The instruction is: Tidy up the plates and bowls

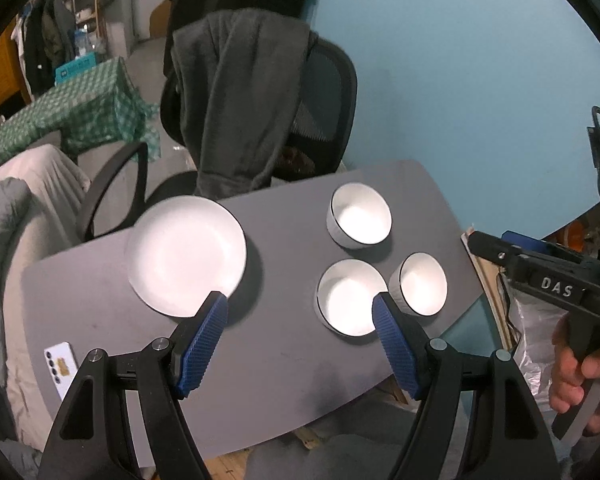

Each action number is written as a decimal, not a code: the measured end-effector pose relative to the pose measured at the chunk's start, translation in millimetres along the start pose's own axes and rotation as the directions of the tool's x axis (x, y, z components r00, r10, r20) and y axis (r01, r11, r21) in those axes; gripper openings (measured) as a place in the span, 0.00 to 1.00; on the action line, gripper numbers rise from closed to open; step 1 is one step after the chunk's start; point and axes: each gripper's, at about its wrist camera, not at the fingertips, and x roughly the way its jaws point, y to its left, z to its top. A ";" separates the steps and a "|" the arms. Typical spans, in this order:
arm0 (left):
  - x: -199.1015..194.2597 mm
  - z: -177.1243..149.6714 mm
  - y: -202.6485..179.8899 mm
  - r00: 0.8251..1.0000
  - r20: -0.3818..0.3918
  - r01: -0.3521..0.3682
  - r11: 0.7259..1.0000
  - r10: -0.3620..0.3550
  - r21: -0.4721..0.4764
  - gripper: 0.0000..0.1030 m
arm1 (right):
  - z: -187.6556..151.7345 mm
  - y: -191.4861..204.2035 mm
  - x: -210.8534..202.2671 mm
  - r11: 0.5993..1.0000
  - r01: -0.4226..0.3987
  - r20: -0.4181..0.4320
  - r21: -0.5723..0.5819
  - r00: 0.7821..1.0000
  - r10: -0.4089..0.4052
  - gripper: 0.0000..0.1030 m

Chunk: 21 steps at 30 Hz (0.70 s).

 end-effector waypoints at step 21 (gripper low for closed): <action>118.1 -18.8 -16.6 0.981 -0.173 -0.116 0.982 0.089 -0.152 0.74 | -2.5 -24.7 127.9 0.947 -0.239 -0.198 -0.213 0.960 0.197 0.66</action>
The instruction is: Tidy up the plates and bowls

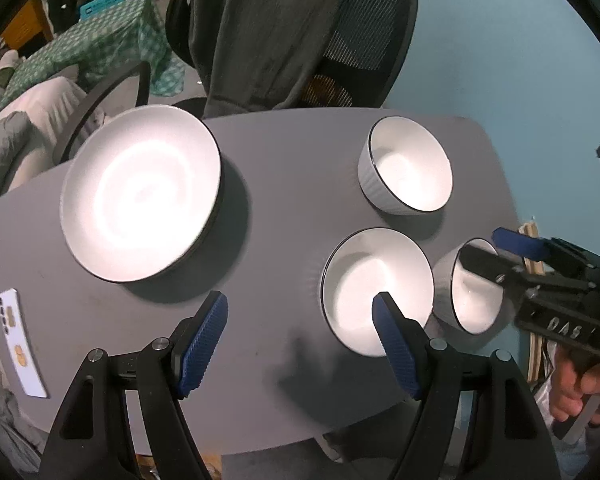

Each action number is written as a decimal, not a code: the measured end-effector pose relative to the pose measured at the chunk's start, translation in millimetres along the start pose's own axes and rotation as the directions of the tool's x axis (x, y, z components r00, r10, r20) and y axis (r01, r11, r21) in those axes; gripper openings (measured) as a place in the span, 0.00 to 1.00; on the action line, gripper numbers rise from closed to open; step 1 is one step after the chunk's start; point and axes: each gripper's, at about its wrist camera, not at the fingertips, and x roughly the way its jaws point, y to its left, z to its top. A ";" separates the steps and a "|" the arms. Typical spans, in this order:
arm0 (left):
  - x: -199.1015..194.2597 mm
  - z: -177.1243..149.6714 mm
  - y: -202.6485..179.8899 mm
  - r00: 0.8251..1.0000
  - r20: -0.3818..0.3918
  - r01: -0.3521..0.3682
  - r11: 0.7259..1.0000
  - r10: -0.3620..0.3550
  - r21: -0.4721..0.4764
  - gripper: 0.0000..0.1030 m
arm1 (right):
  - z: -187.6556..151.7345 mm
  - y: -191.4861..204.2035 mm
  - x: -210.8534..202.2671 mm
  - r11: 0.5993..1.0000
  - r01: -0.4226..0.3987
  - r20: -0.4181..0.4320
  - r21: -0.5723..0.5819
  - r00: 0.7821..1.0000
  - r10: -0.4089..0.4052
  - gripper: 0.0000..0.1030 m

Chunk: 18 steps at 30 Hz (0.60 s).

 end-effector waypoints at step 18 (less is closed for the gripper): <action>66.1 -17.4 -1.3 0.993 -0.121 -0.007 0.997 -0.002 -0.071 0.74 | 7.0 16.1 71.8 0.974 -0.038 -0.164 -0.222 0.986 0.001 0.51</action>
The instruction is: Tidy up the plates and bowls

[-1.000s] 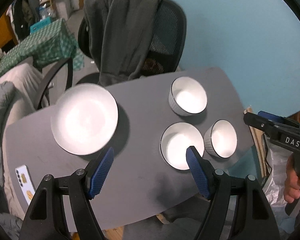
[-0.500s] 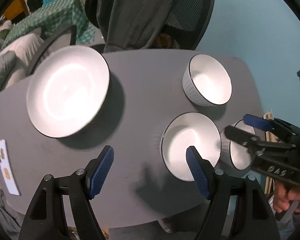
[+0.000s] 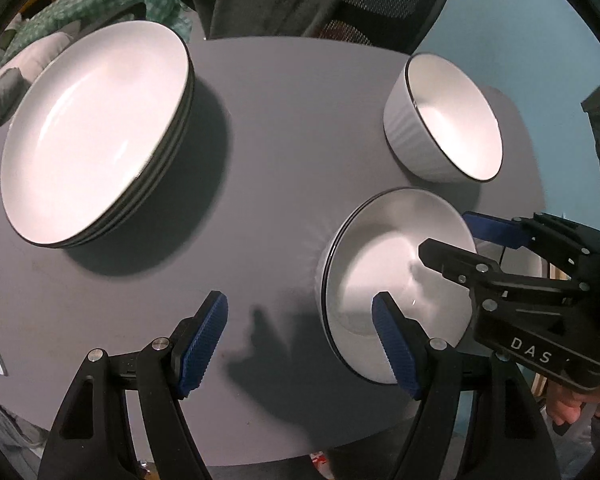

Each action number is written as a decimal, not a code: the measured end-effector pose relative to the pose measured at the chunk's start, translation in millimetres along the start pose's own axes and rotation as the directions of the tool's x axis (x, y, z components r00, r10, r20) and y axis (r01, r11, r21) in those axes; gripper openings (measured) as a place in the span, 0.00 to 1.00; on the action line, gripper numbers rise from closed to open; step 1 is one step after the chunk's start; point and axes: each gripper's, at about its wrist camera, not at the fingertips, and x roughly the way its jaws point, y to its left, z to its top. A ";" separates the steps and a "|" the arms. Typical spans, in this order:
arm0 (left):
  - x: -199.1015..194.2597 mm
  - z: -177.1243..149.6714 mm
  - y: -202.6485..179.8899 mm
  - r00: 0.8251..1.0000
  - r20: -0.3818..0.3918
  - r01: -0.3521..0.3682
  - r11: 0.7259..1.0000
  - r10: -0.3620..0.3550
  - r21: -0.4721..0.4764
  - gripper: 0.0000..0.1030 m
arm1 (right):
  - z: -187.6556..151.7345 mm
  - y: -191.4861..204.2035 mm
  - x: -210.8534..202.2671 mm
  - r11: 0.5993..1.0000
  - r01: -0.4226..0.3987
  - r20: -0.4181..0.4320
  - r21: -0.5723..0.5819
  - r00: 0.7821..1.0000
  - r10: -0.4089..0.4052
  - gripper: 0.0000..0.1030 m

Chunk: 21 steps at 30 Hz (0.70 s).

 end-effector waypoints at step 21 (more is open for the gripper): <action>15.9 -19.5 6.7 0.996 -0.090 0.014 1.000 -0.012 0.017 0.25 | -11.3 6.9 10.9 0.991 -0.079 -0.097 0.106 0.991 0.089 0.15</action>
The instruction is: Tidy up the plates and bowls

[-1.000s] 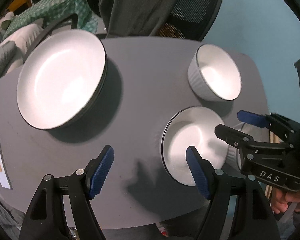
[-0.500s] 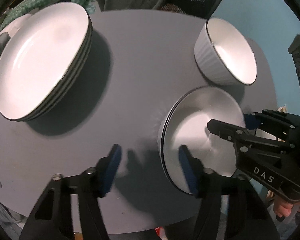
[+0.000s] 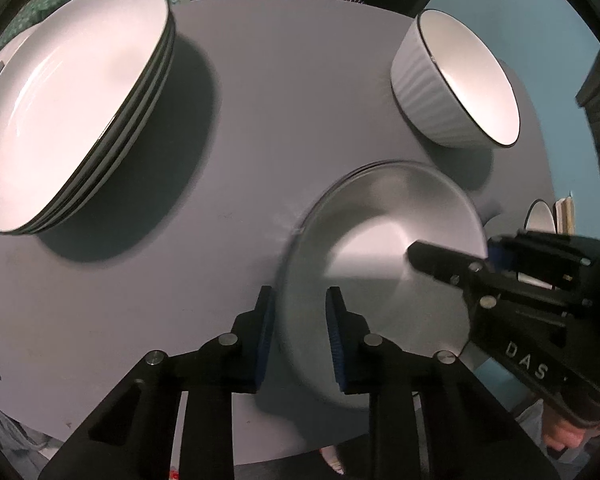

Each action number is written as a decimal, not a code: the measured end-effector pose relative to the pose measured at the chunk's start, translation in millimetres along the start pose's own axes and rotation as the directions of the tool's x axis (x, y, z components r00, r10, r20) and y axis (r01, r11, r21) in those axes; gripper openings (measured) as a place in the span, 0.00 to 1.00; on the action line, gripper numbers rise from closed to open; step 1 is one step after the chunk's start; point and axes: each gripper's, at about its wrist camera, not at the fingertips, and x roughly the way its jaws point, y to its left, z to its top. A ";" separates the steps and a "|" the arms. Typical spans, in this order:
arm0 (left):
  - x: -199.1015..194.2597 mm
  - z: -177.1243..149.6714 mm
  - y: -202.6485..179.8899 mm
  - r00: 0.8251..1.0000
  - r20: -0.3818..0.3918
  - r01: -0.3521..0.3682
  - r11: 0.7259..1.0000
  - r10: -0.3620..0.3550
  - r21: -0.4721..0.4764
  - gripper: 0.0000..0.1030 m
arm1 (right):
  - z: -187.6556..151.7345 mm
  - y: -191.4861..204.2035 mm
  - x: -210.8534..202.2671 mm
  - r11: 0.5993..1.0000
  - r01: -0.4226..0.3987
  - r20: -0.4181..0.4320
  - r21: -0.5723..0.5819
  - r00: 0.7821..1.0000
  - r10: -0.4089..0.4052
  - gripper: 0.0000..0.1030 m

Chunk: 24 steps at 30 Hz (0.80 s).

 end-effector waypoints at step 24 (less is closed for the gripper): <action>-2.0 -2.8 41.1 1.000 -0.031 0.000 0.998 -0.002 -0.065 0.11 | -11.1 -9.3 10.7 0.994 -0.071 0.015 0.081 0.997 0.070 0.09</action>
